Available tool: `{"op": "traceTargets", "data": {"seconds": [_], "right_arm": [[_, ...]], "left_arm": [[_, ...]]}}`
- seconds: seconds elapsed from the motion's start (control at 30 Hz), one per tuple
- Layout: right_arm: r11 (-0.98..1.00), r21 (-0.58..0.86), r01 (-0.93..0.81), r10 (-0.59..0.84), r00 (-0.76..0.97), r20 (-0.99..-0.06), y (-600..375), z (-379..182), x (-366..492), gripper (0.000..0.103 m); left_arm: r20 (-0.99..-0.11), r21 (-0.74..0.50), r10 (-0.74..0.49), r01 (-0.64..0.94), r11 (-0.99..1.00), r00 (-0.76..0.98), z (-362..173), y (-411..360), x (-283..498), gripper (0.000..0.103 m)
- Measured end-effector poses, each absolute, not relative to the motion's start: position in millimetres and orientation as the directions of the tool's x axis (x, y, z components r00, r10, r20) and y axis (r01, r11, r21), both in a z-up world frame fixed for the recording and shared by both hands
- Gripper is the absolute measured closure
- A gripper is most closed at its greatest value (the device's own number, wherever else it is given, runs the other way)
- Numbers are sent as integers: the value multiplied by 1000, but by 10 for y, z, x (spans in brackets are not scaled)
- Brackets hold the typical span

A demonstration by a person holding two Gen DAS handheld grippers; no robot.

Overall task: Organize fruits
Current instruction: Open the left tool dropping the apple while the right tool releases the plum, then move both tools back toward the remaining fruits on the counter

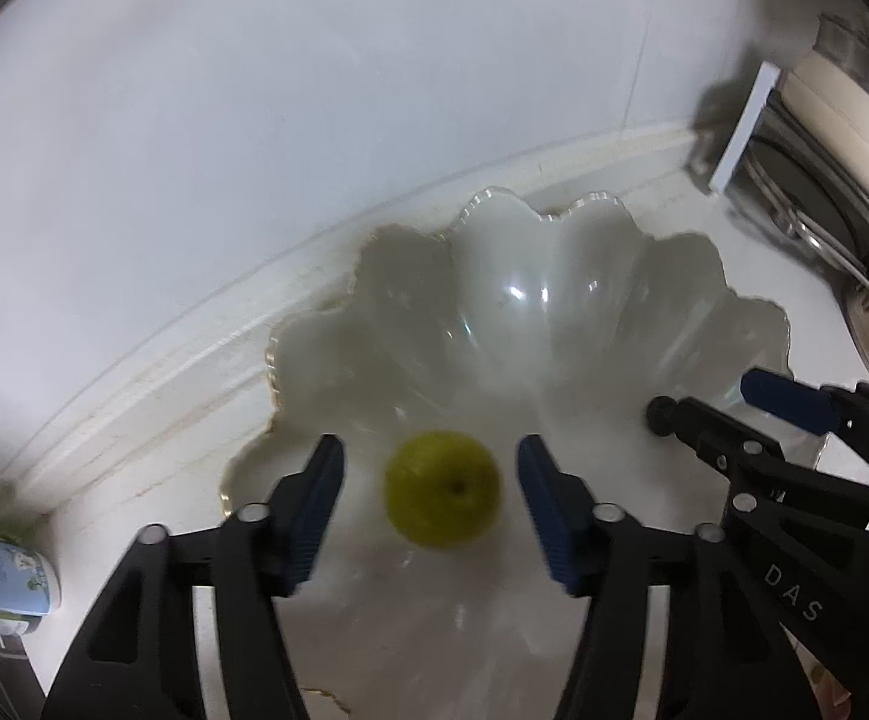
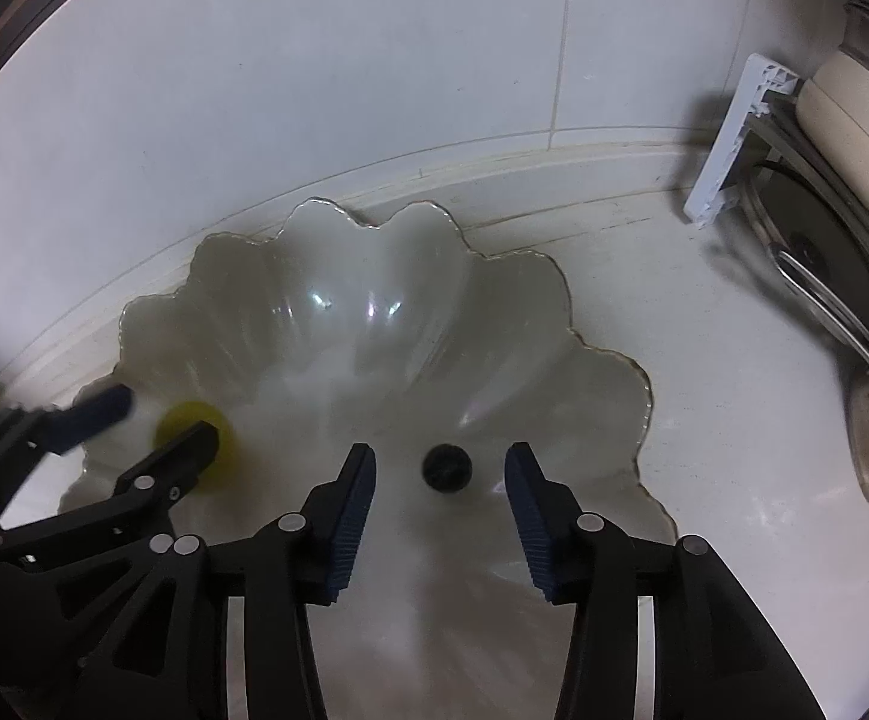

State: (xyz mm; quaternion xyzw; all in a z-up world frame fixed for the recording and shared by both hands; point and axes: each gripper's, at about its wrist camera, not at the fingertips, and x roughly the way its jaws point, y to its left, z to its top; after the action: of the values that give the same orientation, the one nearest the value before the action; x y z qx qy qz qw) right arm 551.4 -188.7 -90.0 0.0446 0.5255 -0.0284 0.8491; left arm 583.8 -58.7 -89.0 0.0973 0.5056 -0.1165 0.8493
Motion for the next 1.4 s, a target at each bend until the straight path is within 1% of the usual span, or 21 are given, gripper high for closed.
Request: {"op": "traceTargets", "data": {"seconds": [0.13,0.27,0.4,1.0,1.17,1.4], "right_arm": [[993,51,103,-1,454,-891,-1910,-856,5423,57],[994,19,107,-37,489,-872,-1904,-738,5258,57],[994,18,108,-42,529,-848,-1920,-574,5091,56],[993,36,114,-56,710,-702,-1902,270,4152,56],[992,34,125,-72,750,-658,-1938,434,3862,57],[990,49,133,-74,781,-620,-2033,579,3456,57]], "left_arm": [[-863,50,-101,284,958,495,-744,-518,5757,42],[-841,44,-109,268,962,530,-591,-453,5646,42],[-816,55,-109,264,963,567,-433,-443,5510,42],[-699,48,-183,301,952,691,295,-386,4632,42],[-678,37,-210,318,947,705,424,-424,4360,42],[-636,33,-245,343,939,732,606,-503,3934,42]]}}
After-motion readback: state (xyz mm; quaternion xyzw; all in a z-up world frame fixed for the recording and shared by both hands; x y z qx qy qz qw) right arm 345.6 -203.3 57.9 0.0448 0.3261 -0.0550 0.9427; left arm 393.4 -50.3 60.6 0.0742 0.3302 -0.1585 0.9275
